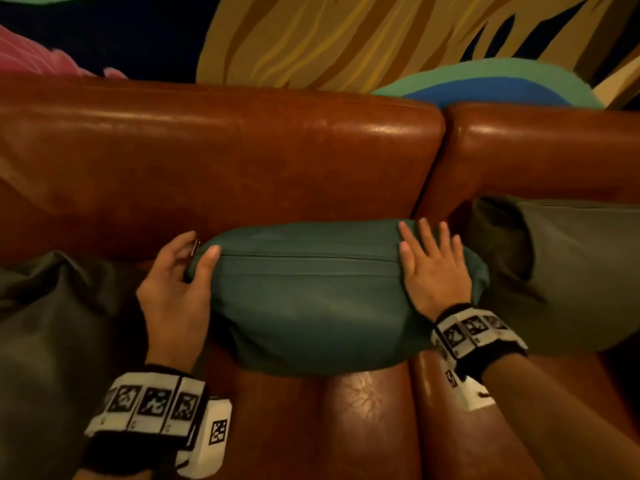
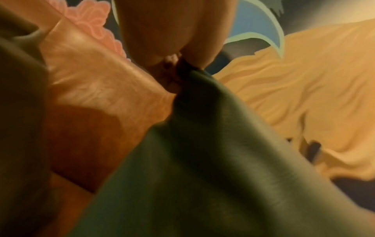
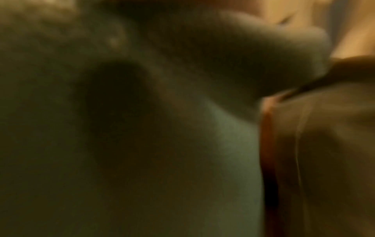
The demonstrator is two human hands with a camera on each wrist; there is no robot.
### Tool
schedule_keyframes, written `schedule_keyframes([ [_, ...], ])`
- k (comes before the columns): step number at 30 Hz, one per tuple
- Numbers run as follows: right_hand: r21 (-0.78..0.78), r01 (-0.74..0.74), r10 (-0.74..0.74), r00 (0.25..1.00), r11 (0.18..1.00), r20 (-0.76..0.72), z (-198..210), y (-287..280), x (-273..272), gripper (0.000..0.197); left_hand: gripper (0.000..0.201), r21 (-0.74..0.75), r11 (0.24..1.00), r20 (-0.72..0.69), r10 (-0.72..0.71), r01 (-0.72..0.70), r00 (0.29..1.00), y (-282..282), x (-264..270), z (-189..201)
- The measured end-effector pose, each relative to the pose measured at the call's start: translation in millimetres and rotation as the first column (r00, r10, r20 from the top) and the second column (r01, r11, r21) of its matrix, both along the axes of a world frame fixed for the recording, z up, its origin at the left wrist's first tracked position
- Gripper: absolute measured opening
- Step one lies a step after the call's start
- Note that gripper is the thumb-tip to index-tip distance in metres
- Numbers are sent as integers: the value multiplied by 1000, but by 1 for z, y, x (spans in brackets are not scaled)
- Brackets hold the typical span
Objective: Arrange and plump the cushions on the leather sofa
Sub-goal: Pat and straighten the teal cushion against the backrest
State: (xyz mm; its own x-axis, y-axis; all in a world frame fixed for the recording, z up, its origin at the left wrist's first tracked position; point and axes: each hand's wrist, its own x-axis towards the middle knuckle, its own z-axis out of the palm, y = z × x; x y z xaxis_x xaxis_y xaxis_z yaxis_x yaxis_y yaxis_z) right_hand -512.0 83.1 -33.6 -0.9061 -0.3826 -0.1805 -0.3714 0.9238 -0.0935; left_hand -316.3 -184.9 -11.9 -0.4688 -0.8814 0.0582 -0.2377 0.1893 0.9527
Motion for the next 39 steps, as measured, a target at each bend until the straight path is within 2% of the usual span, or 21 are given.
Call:
schedule_keyframes([
  [2,-95,210,-218,973,973,-78,6,4,-5,57,48,23,998,58,65,-66,996,-5,-2,2],
  [3,-183,341,-359,930,922,-78,12,5,-7,60,49,2,995,108,100,-101,989,-8,-1,6],
  [5,-413,535,-555,828,737,81,26,11,-13,72,48,-84,988,198,147,-133,969,-11,1,11],
  [7,-544,660,-611,731,518,305,24,26,-20,75,52,-130,984,262,151,-120,953,-9,2,17],
  [9,-554,758,-609,630,345,482,18,38,-21,77,54,-110,991,344,108,-75,933,-7,2,19],
  [11,-559,787,-535,599,261,595,20,41,-20,60,49,-102,994,398,66,-27,915,-9,1,22],
  [14,-655,730,-381,672,196,635,49,38,-15,30,34,-44,999,290,-12,26,957,-13,0,34],
  [17,-704,698,-262,709,131,655,66,43,-8,20,20,248,968,53,-44,29,998,-12,3,32],
  [20,-595,794,-273,603,122,749,46,43,-10,34,22,517,855,-27,61,-38,998,-13,-3,5],
  [21,-563,817,-275,574,127,771,43,40,-10,43,23,520,853,0,62,-53,998,-10,-9,1],
  [24,-473,881,-214,460,-12,862,29,38,-23,88,25,334,942,16,0,-5,1000,-3,-30,5],
  [25,-468,883,-194,453,-35,870,27,39,-25,96,37,283,959,23,-19,11,1000,0,-35,7],
  [27,-472,881,-189,466,13,864,34,39,-26,89,69,241,970,86,20,-41,996,3,-37,7],
  [29,-550,828,-258,557,105,789,58,36,-21,52,92,233,960,125,129,-156,984,-1,-32,4],
  [30,-590,796,-263,603,136,753,70,36,-18,32,87,222,958,121,159,-183,980,-5,-27,6],
  [31,-619,773,-244,633,138,735,79,37,-14,25,72,194,964,106,163,-182,981,-8,-22,7],
  [34,-647,758,-165,650,83,742,91,37,-7,27,24,76,992,46,102,-105,994,-6,-12,27],
  [36,-581,800,-139,599,153,789,75,33,-12,39,24,78,994,119,61,-71,991,-11,-17,19],
  [37,-521,832,-172,551,192,817,63,29,-18,54,30,111,992,201,31,-54,979,-13,-23,13],
  [38,-477,855,-188,512,203,838,58,25,-24,68,34,173,984,276,-6,-43,961,-14,-30,9],
  [39,-476,856,-189,511,203,838,57,21,-32,69,35,247,968,307,-34,-45,951,-12,-38,11],
])
